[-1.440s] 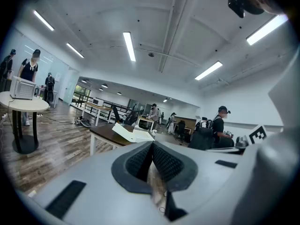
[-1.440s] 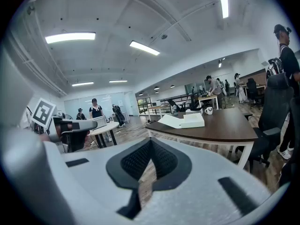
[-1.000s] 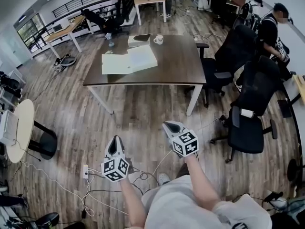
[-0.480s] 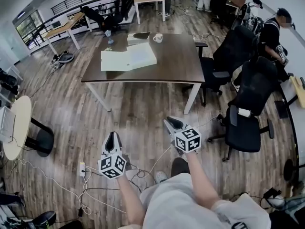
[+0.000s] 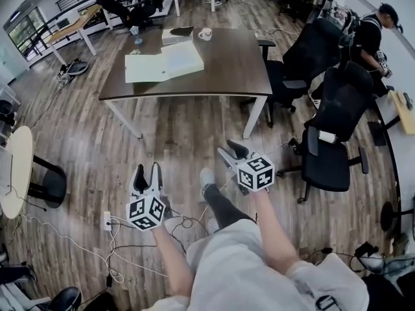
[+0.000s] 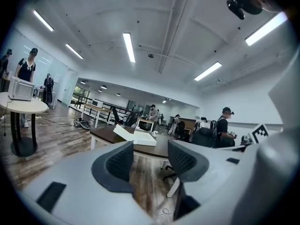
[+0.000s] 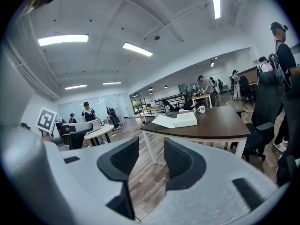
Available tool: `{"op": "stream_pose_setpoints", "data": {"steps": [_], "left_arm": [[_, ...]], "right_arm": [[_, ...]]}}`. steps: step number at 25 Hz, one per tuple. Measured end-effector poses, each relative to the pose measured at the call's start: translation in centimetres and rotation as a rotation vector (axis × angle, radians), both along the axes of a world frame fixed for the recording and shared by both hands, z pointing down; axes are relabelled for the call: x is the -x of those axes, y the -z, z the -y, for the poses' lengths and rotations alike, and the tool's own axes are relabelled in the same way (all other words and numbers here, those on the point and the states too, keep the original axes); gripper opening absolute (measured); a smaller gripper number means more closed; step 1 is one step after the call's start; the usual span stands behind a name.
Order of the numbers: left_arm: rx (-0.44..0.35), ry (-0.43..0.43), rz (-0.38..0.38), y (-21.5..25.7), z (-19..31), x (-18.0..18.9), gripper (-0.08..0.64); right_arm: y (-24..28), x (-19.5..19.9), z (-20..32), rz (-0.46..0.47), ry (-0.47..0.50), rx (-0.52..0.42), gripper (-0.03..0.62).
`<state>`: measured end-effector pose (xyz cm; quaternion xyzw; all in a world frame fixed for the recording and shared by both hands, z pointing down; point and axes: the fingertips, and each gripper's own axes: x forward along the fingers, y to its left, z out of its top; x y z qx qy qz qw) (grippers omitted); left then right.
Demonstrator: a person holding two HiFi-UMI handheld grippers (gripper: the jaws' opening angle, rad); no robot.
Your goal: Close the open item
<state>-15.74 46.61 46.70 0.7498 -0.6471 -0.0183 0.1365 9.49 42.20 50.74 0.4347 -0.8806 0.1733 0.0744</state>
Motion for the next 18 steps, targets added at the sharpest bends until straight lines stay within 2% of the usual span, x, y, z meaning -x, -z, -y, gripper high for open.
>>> {"op": "stream_pose_setpoints", "data": {"steps": [4, 9, 18], "left_arm": [[0.005, -0.011, 0.025, 0.1, 1.2, -0.4, 0.209], [0.036, -0.005, 0.048, -0.6, 1.7, 1.2, 0.209], [0.052, 0.024, 0.028, -1.3, 4.6, 3.5, 0.209]], "right_arm": [[0.3, -0.7, 2.0, 0.04, -0.02, 0.0, 0.17], [-0.9, 0.7, 3.2, 0.06, -0.015, 0.028, 0.166], [-1.1, 3.4, 6.5, 0.043, 0.018, 0.037, 0.163]]}}
